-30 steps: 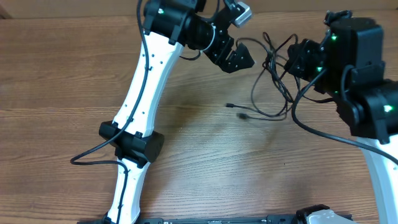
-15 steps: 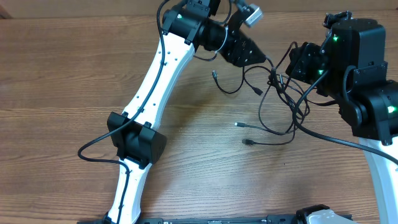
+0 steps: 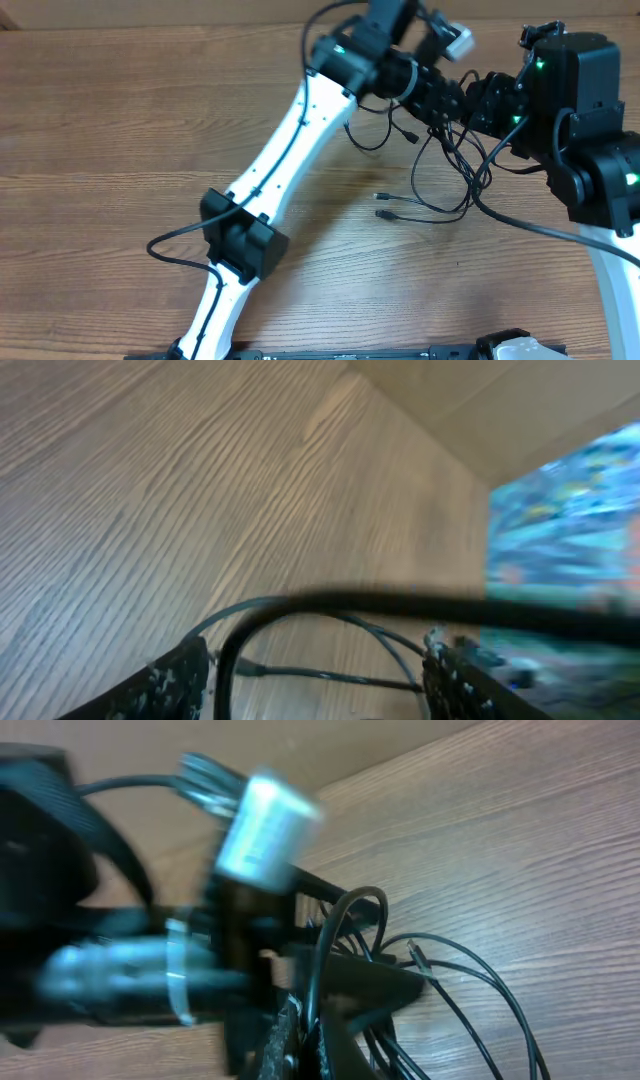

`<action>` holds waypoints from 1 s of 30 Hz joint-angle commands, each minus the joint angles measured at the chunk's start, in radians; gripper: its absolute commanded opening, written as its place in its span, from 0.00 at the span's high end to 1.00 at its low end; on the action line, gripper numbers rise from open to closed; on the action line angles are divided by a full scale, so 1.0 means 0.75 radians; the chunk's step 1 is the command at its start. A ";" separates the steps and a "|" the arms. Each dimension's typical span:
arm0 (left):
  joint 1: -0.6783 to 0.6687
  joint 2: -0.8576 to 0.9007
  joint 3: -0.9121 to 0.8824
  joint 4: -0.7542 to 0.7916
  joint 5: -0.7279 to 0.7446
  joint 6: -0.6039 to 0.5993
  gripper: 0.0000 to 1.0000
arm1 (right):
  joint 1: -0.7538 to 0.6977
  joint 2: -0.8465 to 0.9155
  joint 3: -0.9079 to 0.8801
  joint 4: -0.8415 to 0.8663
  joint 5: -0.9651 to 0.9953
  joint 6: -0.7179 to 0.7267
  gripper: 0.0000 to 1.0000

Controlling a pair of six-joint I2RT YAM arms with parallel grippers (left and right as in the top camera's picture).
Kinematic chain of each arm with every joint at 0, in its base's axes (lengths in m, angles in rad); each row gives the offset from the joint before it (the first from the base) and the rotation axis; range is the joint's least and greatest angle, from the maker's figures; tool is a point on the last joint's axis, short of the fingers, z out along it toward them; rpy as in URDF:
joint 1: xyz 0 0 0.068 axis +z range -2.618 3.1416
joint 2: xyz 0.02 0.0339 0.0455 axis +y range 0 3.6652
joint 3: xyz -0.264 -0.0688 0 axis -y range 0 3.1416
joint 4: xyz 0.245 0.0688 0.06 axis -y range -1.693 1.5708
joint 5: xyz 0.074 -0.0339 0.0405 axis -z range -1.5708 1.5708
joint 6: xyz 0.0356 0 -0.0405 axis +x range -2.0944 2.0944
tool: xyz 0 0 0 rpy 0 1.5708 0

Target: Untangle cables

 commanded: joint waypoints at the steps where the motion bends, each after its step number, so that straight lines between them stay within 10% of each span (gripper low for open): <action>1: -0.040 -0.010 -0.052 0.006 -0.284 -0.036 0.32 | 0.005 -0.124 0.057 0.006 -0.006 -0.007 0.96; 10: -0.017 0.083 -0.285 -0.109 -0.710 -0.003 0.51 | 0.005 -0.202 0.351 -0.187 -0.023 -0.067 0.96; 18: 0.121 0.086 -0.459 -0.098 -0.635 0.009 0.52 | 0.005 -0.183 0.452 -0.281 -0.023 -0.075 0.96; 30: 0.299 0.029 0.154 -0.427 -0.417 -0.086 0.50 | 0.006 0.192 0.432 -0.528 -0.024 -0.070 0.83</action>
